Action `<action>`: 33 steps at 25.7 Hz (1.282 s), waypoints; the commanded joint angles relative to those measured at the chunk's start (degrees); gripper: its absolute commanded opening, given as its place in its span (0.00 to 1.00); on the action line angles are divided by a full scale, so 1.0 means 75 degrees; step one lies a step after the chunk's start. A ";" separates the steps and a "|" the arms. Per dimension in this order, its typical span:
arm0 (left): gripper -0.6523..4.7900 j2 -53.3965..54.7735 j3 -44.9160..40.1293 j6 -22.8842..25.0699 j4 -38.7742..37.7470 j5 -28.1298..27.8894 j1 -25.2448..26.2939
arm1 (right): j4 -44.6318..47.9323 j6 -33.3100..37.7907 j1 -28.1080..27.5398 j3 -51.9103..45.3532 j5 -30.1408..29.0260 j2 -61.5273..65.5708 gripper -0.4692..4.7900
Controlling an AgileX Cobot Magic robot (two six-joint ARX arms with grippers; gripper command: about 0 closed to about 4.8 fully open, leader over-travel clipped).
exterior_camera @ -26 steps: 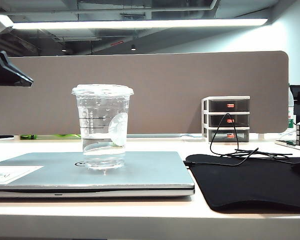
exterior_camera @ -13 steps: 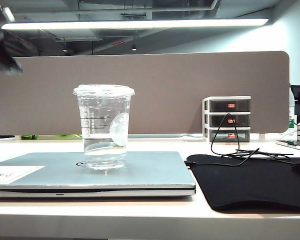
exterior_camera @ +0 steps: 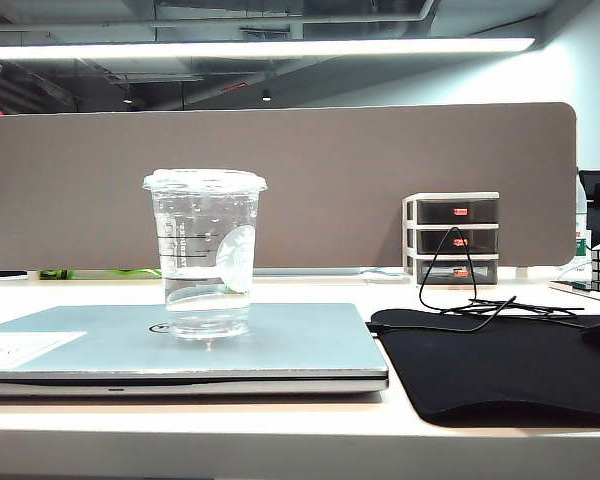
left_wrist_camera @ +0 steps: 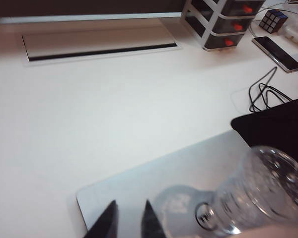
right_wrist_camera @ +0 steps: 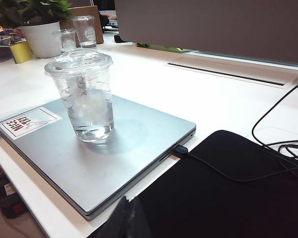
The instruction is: Pick up the coffee cup and place it over the laptop.
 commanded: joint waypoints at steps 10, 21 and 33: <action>0.23 -0.4878 -0.3246 -0.1443 0.0662 -0.1839 0.0003 | 0.0073 0.0000 0.0003 -0.0035 0.0009 -0.0006 0.08; 0.23 -0.7251 -0.5071 -0.2101 0.0988 -0.3698 -0.0289 | 0.0070 0.0000 0.0003 -0.0035 0.0009 -0.0006 0.08; 0.23 -0.8483 -0.6563 -0.1670 0.1996 -0.3733 -0.1550 | 0.0041 0.0000 0.0000 -0.0035 0.0009 -0.0012 0.08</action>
